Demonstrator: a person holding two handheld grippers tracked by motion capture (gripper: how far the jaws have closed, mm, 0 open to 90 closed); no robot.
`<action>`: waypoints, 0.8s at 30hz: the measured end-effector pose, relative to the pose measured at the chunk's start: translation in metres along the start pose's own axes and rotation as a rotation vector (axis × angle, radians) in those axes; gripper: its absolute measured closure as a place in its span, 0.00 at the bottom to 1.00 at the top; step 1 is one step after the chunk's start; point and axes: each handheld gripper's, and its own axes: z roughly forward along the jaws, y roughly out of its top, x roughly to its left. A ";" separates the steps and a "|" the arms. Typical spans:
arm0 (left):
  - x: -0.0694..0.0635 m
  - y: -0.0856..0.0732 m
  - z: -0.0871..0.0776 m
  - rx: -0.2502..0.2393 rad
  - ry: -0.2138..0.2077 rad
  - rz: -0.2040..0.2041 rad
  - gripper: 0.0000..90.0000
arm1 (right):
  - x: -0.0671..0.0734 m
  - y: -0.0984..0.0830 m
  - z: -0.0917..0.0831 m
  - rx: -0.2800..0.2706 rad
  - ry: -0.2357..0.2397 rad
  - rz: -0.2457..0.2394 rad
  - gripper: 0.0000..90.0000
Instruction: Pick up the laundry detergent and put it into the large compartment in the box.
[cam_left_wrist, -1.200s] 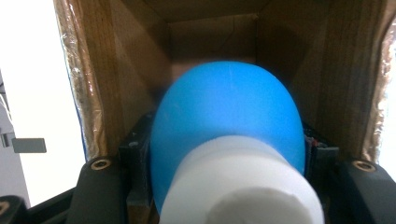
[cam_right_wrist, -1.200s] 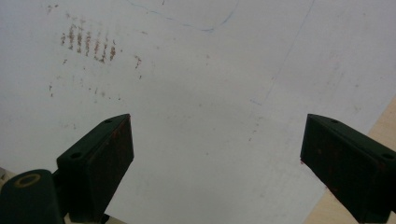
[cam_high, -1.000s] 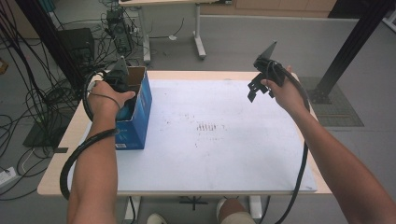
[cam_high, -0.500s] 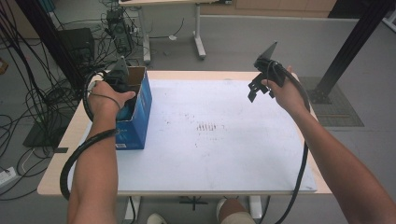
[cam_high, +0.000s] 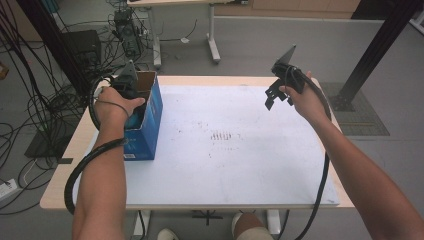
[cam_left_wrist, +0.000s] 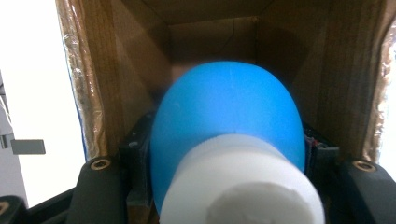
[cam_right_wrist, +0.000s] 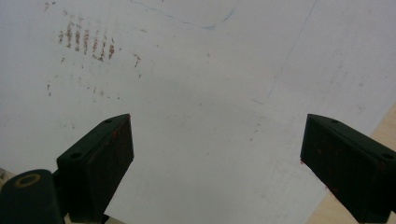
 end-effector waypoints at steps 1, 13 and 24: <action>0.000 0.000 0.000 0.000 0.000 0.000 0.42 | 0.000 0.000 0.000 0.000 0.000 -0.001 0.10; 0.001 -0.001 0.000 -0.002 -0.002 -0.001 0.42 | 0.001 0.001 0.000 0.002 -0.001 -0.002 0.10; 0.000 -0.002 0.000 -0.005 -0.003 -0.004 0.41 | 0.000 0.001 0.001 0.004 0.003 -0.006 0.10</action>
